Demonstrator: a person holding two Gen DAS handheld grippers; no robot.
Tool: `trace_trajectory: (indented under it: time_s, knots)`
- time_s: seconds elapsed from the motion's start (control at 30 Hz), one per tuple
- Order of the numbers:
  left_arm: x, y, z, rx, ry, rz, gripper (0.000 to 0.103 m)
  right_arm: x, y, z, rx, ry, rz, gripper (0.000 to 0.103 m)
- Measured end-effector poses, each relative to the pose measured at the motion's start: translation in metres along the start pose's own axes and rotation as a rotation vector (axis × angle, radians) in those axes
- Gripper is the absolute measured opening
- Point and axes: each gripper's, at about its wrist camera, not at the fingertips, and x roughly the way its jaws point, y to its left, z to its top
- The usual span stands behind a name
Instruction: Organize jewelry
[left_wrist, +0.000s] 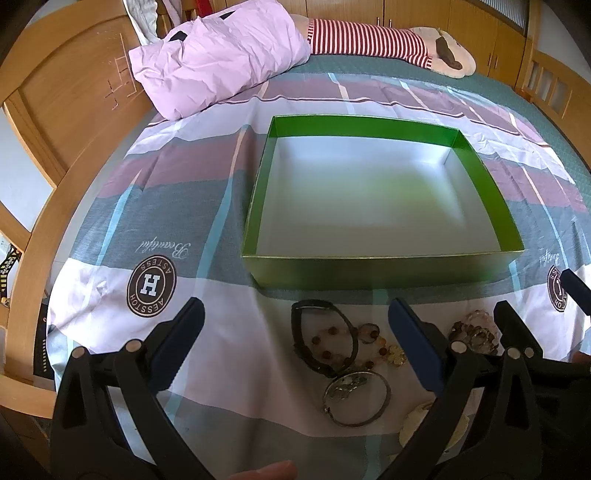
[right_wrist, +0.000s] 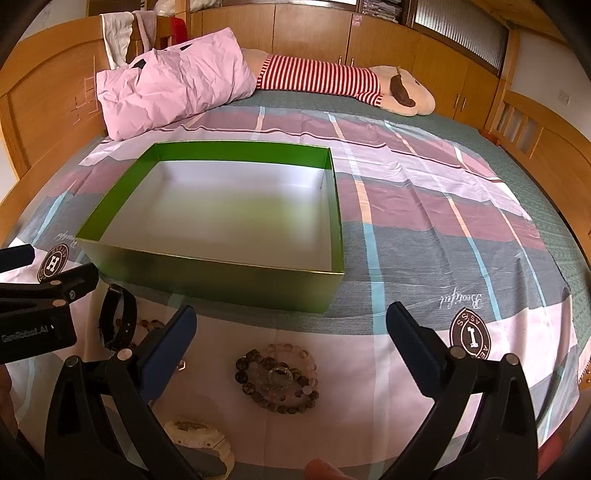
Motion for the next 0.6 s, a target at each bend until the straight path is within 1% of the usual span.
trace_trajectory:
  time_s: [0.2, 0.27, 0.37, 0.43, 0.5, 0.57, 0.6]
  knots:
    - [0.004, 0.001, 0.0, 0.001, 0.015, 0.0, 0.101, 0.002, 0.001, -0.002, -0.021, 0.008, 0.0, 0.102]
    - [0.007, 0.001, 0.0, 0.01, 0.034, -0.002, 0.101, 0.004, 0.002, -0.002, -0.033, 0.018, -0.005, 0.102]
    - [0.012, 0.002, -0.001, 0.03, 0.054, 0.017, 0.101, 0.011, 0.001, -0.002, -0.055, 0.05, -0.04, 0.102]
    - [0.015, 0.008, 0.0, 0.022, 0.065, 0.02, 0.101, 0.016, -0.004, -0.002, -0.047, 0.079, -0.045, 0.102]
    - [0.016, 0.018, 0.001, -0.003, 0.076, 0.017, 0.101, 0.016, -0.011, -0.001, -0.015, 0.097, -0.007, 0.1]
    - [0.016, 0.032, 0.003, -0.042, 0.079, -0.012, 0.101, 0.012, -0.018, 0.001, 0.016, 0.107, 0.067, 0.088]
    - [0.015, 0.04, 0.004, -0.065, 0.077, -0.037, 0.101, 0.008, -0.02, 0.002, 0.012, 0.098, 0.092, 0.086]
